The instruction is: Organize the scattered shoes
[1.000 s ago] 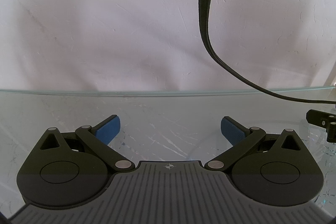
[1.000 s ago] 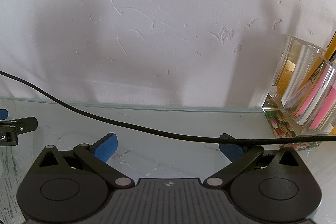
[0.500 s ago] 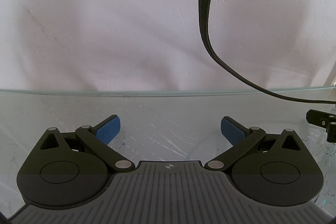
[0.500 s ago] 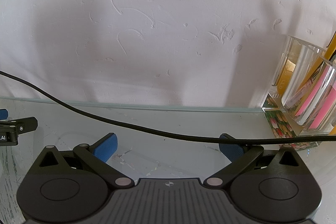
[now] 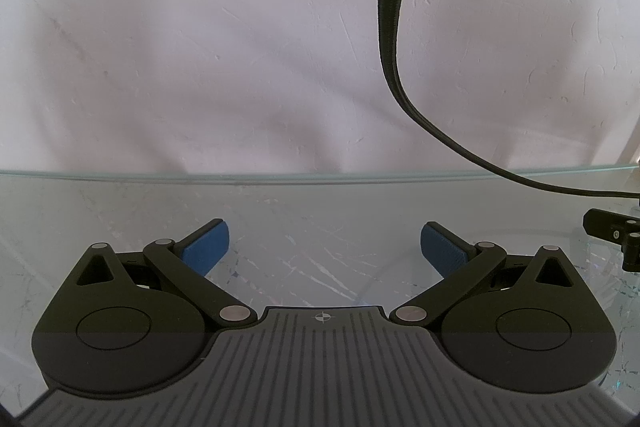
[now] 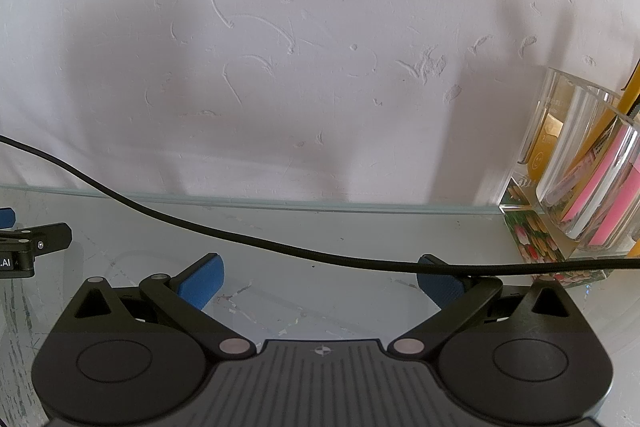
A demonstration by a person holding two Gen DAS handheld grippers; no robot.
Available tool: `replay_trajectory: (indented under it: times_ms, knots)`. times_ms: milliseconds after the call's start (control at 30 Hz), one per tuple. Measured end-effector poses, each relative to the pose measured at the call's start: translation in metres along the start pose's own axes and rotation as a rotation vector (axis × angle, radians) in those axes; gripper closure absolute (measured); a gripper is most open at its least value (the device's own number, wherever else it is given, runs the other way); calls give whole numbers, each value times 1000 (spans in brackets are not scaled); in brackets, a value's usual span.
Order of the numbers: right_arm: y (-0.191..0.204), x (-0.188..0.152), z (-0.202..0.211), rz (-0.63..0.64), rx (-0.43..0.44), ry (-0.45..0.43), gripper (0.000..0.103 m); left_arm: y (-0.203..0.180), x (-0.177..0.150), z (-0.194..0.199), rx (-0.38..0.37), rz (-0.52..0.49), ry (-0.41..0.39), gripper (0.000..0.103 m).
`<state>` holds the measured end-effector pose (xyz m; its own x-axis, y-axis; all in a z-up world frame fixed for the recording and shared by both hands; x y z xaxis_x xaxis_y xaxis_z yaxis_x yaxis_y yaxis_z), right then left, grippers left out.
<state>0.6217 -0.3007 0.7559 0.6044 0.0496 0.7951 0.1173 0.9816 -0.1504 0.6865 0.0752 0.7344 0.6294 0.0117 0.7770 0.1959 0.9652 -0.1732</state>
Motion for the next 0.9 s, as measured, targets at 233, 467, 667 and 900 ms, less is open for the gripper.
replay_trajectory:
  times_ms: [233, 467, 667, 900]
  knots:
    - [2, -1, -1, 0, 0, 0, 0, -1, -1, 2, 0, 0, 0, 0]
    - [7, -2, -2, 0, 0, 0, 0, 0, -1, 2, 0, 0, 0, 0]
    - [1, -1, 0, 0, 0, 0, 0, 0, -1, 2, 0, 0, 0, 0]
    - [6, -2, -2, 0, 0, 0, 0, 0, -2, 3, 0, 0, 0, 0]
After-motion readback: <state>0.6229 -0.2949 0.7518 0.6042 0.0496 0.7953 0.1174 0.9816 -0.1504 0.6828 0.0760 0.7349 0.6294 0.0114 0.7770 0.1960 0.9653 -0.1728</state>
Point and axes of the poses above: each gripper's, at about its wrist camera, not at the fingertips, and z roughly against the way its jaws point, y to its left, x to its top, the point moved 7 cm from there along -z, roughly the way its jaws point, and after that the axes turned 15 degrees about -x, right-handed, at the moved point
